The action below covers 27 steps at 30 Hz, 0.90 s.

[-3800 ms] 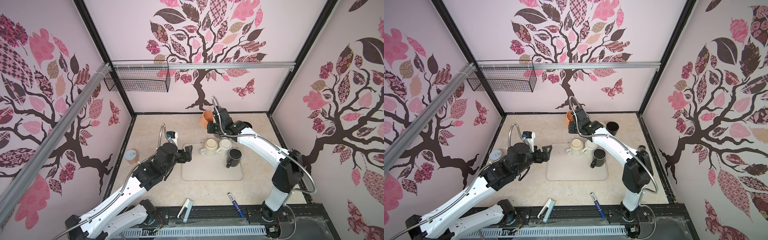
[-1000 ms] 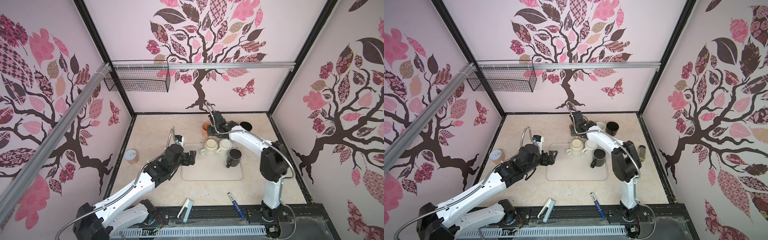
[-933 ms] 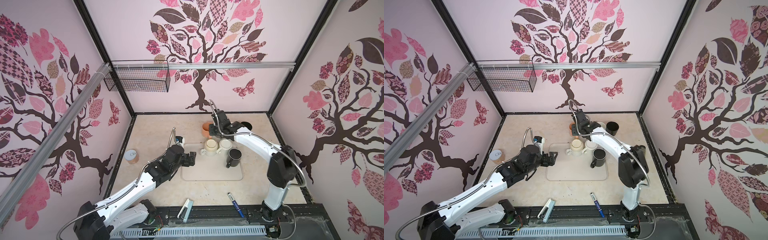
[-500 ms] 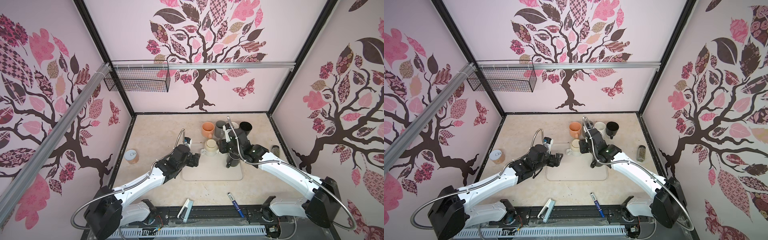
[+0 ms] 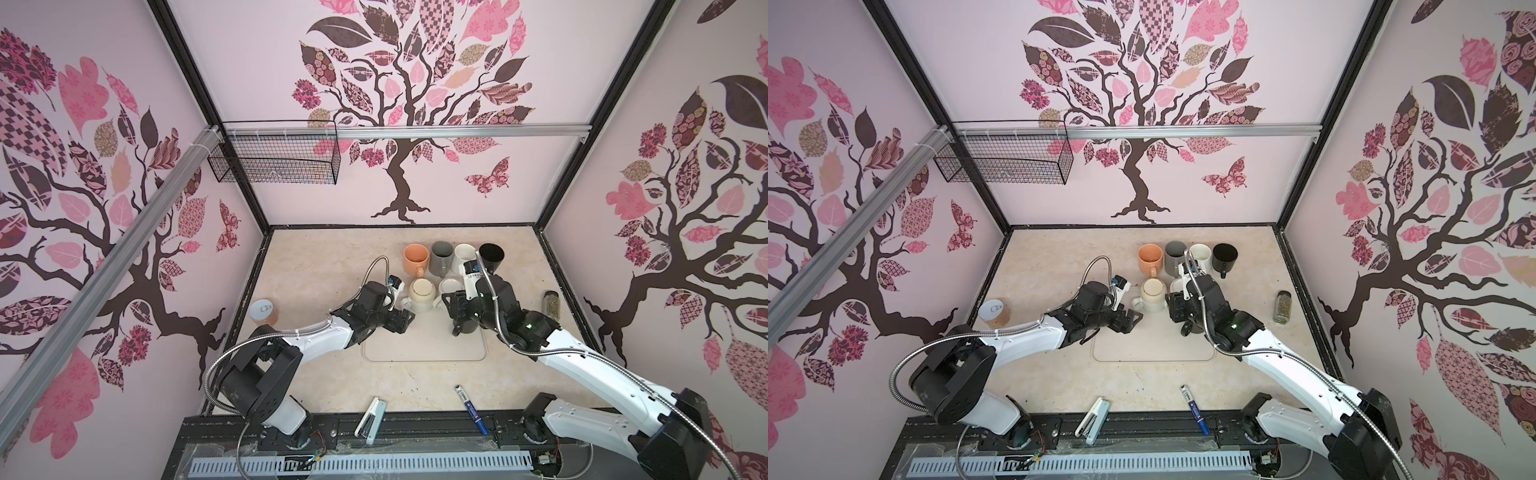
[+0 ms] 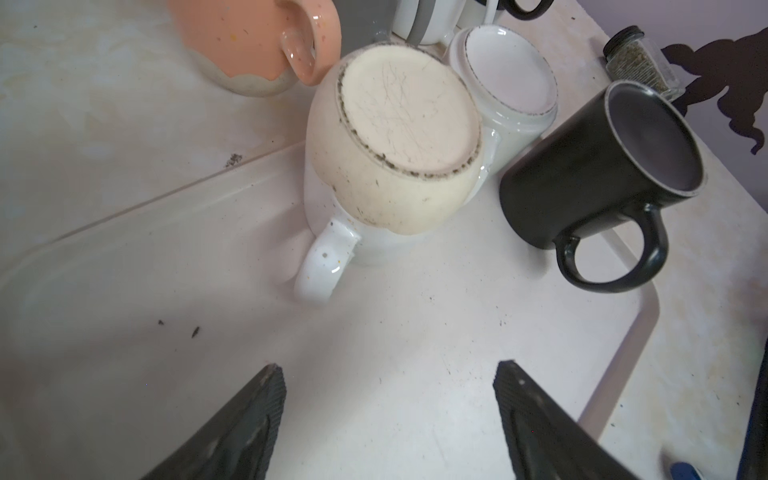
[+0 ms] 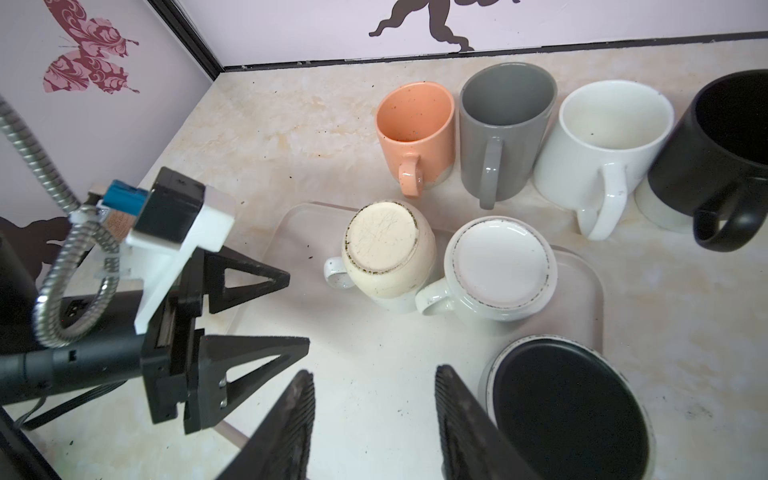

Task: Turn the mug right side up
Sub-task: 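Open right gripper and withdraw it while left gripper moves over the cream mug, then lower left gripper onto the upside-down cream mug's handle and close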

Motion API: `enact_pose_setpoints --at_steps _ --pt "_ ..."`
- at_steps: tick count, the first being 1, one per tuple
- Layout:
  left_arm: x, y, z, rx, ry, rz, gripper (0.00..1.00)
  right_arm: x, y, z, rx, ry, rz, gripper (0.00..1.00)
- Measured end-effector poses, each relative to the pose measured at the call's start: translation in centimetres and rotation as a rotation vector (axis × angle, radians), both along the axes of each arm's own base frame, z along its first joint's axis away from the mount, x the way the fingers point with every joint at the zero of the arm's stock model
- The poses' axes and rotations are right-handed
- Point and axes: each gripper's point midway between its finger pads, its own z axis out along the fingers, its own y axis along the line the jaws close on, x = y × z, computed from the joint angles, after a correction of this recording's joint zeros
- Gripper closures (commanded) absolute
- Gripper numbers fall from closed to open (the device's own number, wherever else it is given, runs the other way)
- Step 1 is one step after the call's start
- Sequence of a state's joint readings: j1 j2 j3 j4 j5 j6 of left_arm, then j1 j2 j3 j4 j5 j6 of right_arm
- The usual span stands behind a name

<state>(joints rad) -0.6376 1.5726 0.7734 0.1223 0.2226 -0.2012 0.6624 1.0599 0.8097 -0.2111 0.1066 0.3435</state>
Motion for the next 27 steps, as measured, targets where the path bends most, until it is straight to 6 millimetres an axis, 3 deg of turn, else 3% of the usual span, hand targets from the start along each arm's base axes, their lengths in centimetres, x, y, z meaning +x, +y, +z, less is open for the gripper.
enact_pose_setpoints --at_steps 6,15,27 --pt "1.2 -0.9 -0.6 -0.016 -0.003 -0.027 0.18 -0.3 -0.5 -0.8 -0.021 0.004 -0.005 0.49" --pt "2.9 -2.1 -1.3 -0.01 -0.013 -0.044 0.2 -0.1 -0.3 -0.5 -0.012 -0.011 -0.005 0.48" --pt "3.1 -2.3 -1.8 -0.012 0.002 -0.05 0.42 0.0 -0.2 -0.3 -0.006 -0.019 -0.003 0.48"
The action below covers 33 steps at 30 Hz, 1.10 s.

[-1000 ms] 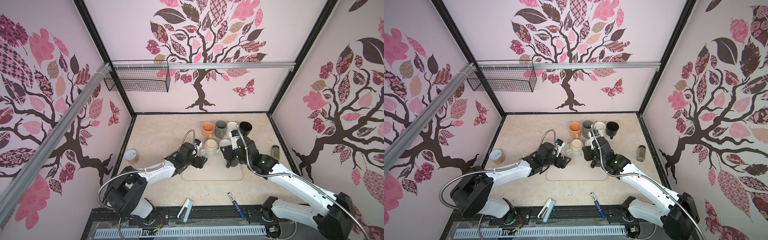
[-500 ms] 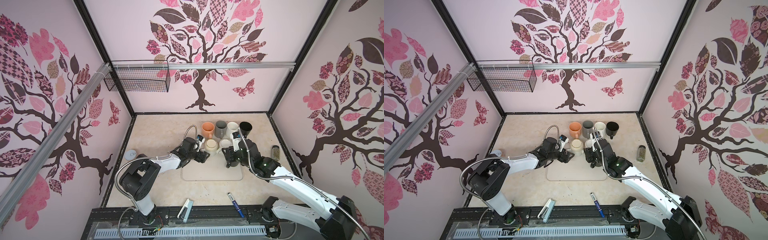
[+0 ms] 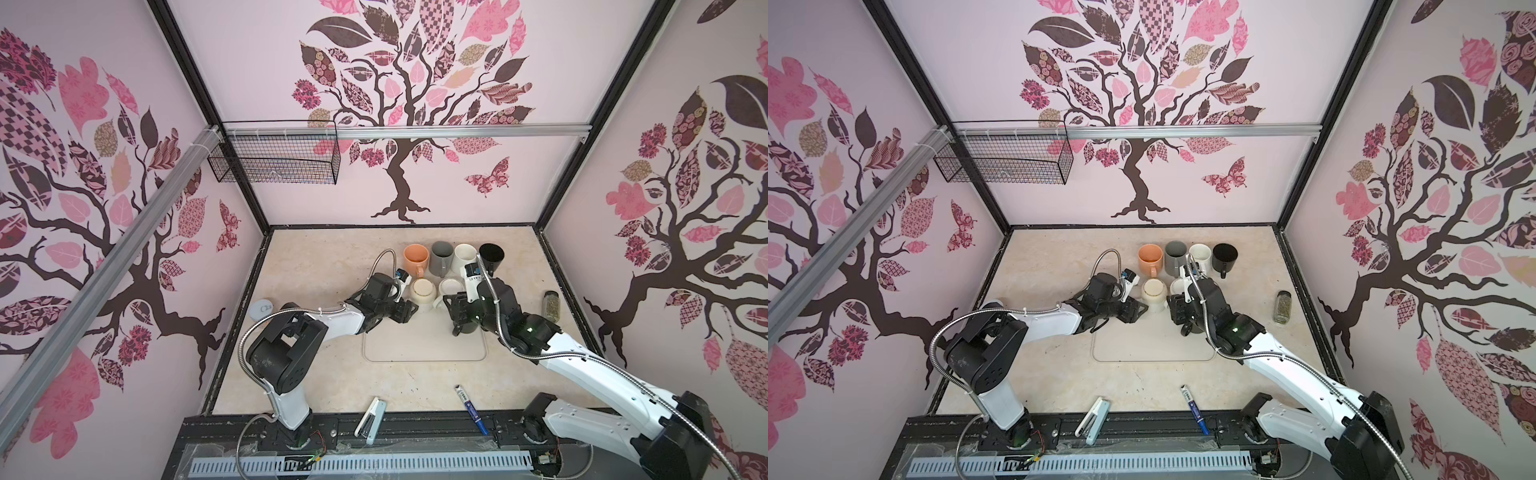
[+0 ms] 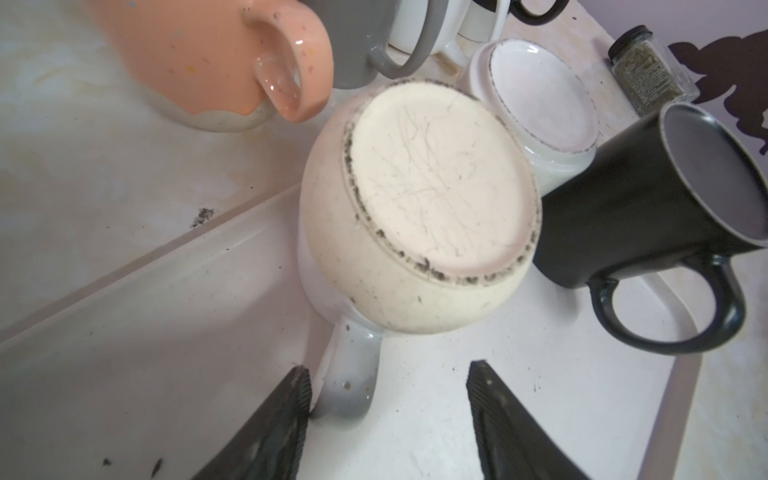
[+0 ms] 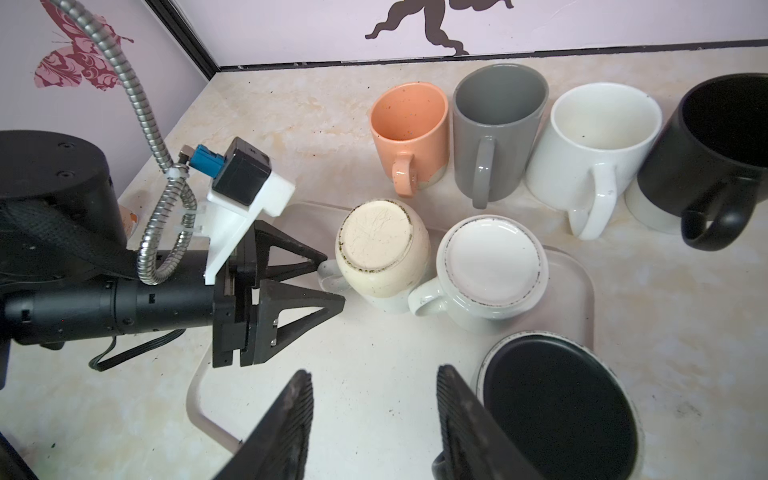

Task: Turn the mug right side up
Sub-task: 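Lower left gripper onto the upside-down cream mug's handle and close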

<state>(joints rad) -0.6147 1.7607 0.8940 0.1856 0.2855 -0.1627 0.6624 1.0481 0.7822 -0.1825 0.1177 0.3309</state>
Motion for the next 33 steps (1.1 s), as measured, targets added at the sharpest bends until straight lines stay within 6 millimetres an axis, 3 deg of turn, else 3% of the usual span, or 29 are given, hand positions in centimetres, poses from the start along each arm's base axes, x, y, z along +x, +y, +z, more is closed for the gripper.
enact_pose_setpoints --at_steps 8,16,23,33 --pt "-0.8 -0.4 -0.3 -0.001 0.027 -0.02 0.47 -0.1 0.3 0.0 0.001 0.0 0.018 0.47" --pt "-2.3 -0.8 -2.4 0.116 0.04 -0.03 0.42 -0.1 0.6 -0.6 -0.01 0.013 0.033 0.47" --pt "-1.6 -0.8 -3.5 0.24 0.001 -0.025 0.42 -0.1 0.6 -0.6 -0.011 0.013 0.034 0.47" --pt "-0.4 -0.7 -2.6 0.319 -0.063 -0.022 0.48 -0.1 0.6 -0.6 -0.012 0.013 0.034 0.47"
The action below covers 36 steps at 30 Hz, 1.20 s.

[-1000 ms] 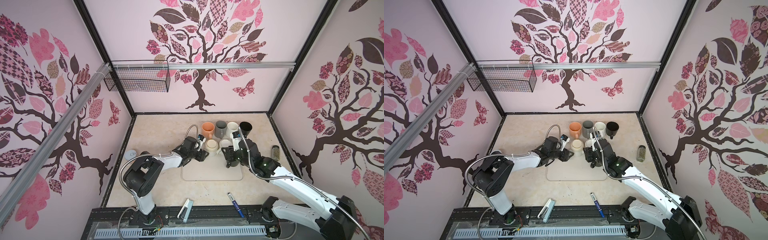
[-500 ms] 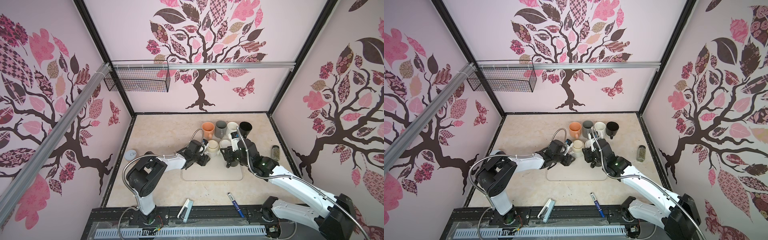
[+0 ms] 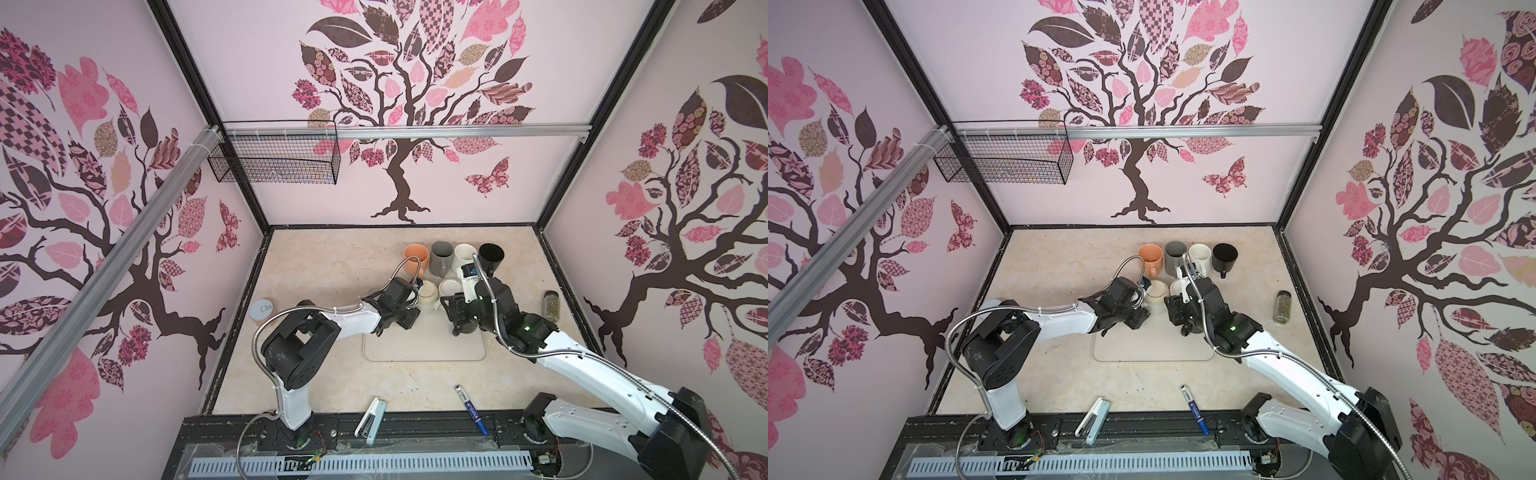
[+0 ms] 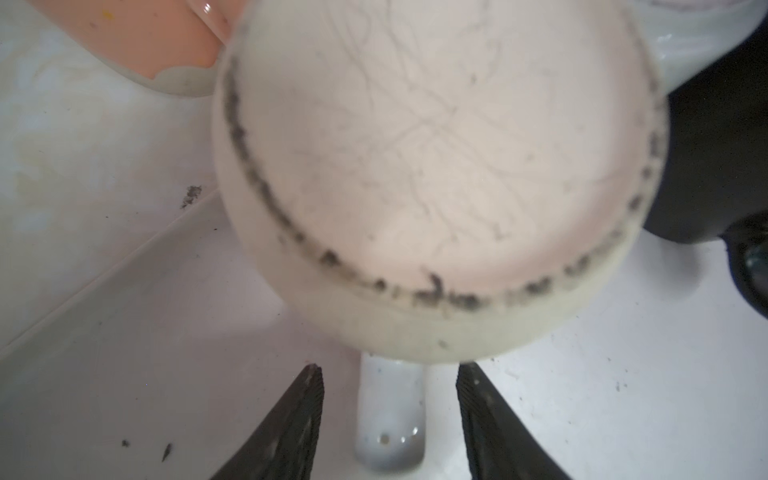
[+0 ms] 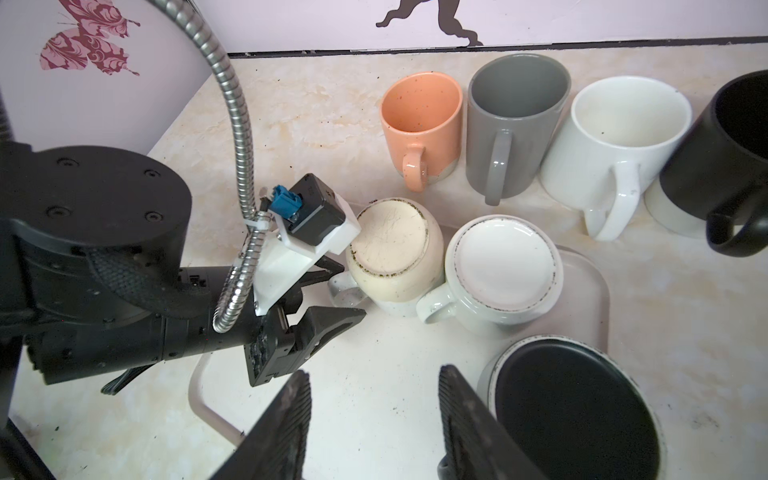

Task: Turn the mug right side up
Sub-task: 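Lower left gripper onto the upside-down cream mug's handle and close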

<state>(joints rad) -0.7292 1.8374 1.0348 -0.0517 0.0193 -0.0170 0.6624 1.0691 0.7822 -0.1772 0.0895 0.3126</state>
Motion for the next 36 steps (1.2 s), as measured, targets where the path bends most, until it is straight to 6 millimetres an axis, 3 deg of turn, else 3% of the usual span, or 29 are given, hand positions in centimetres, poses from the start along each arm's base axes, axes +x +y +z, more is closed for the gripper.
enact_pose_setpoints --at_steps 8,19,36 --pt "0.74 -0.54 0.93 0.001 -0.026 -0.011 0.55 0.06 -0.08 0.01 -0.001 -0.001 -0.002 0.47" --pt "0.44 -0.59 0.13 0.016 -0.004 -0.03 0.73 0.1 -0.13 0.04 -0.003 -0.004 -0.005 0.46" --pt "0.49 -0.71 0.36 0.016 -0.003 -0.034 0.71 0.11 -0.13 0.05 -0.003 -0.004 -0.005 0.46"
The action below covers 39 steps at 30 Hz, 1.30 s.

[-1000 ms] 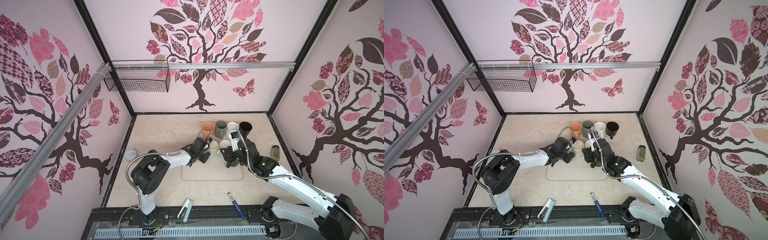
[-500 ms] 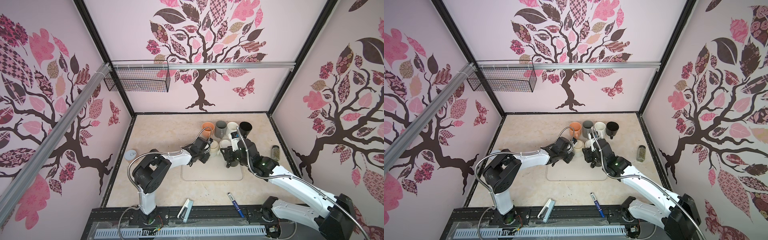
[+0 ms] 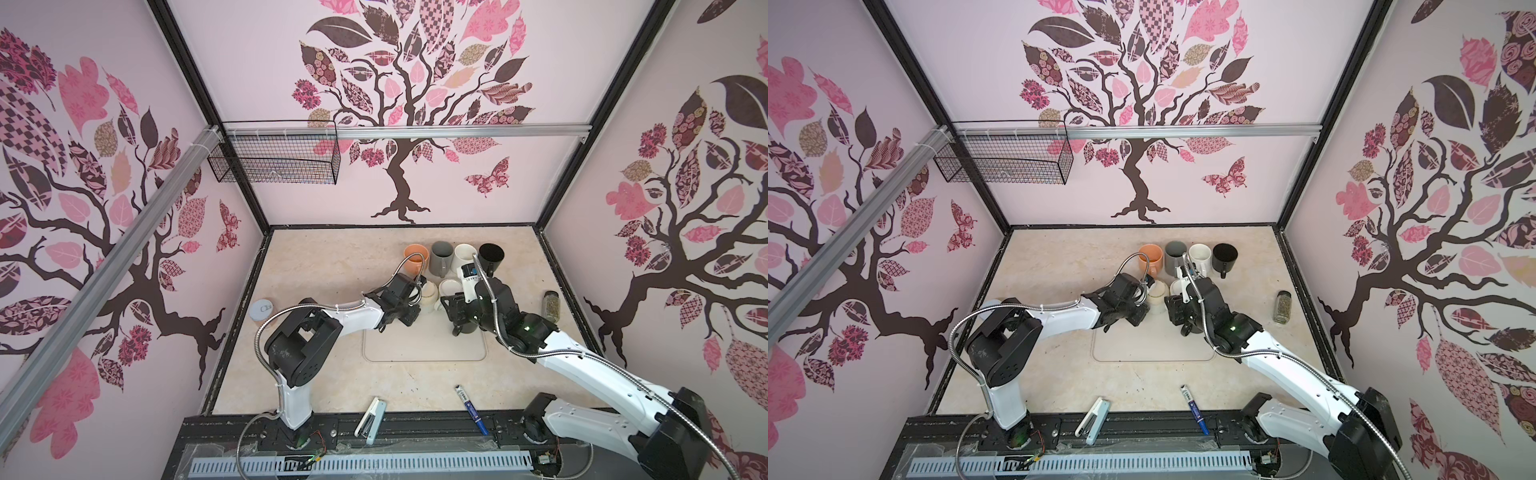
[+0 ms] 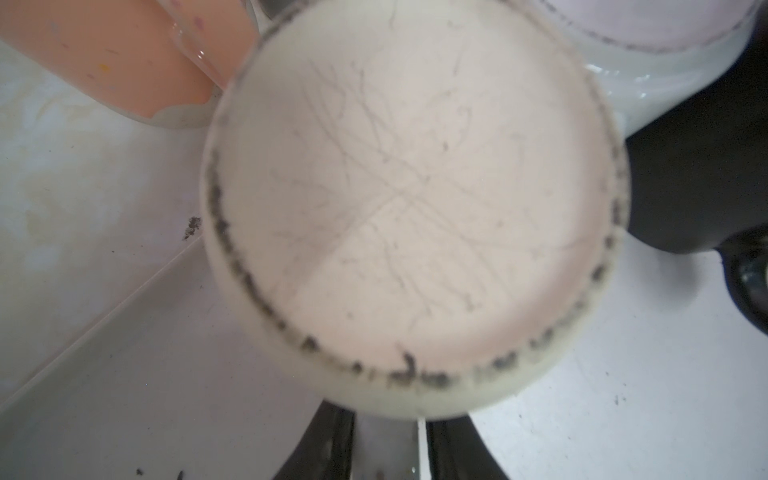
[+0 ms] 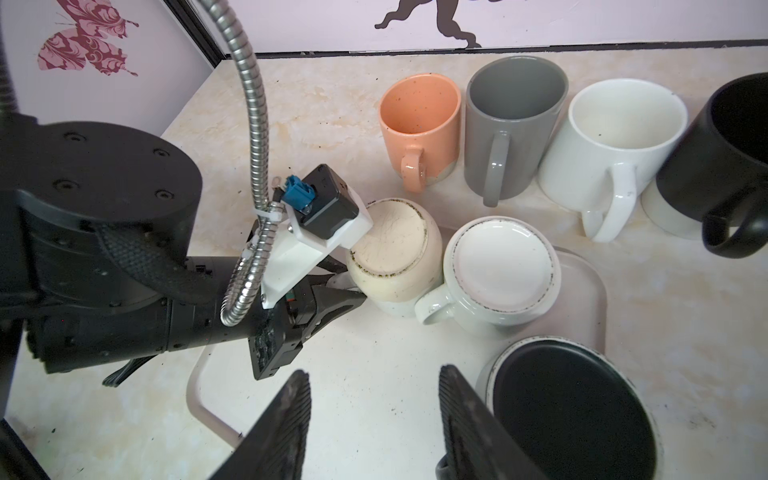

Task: Turn the mug right side up
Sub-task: 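Lower left gripper onto the upside-down cream mug's handle and close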

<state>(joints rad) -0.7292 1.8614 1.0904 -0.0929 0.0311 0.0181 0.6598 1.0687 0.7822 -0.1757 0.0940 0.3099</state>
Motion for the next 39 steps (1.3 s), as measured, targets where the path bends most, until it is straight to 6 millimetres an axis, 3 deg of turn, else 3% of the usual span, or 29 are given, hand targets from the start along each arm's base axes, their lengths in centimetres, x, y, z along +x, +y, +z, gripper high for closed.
enact_pose_setpoints --at_steps 29,34,37,39 --pt "-0.1 0.0 -0.04 0.0 0.007 0.0 0.78 -0.02 0.0 -0.14 0.0 0.001 0.001 0.47" --pt "-0.12 0.0 -0.04 -0.002 0.01 0.003 0.87 -0.02 0.1 -0.05 0.004 -0.001 0.005 0.48" --pt "-0.12 0.02 -0.04 -0.002 0.011 0.005 1.0 -0.06 0.15 -0.05 0.006 0.0 0.008 0.48" --pt "-0.1 0.07 -0.02 0.001 0.013 0.008 1.0 -0.08 0.19 -0.05 0.007 0.001 0.011 0.48"
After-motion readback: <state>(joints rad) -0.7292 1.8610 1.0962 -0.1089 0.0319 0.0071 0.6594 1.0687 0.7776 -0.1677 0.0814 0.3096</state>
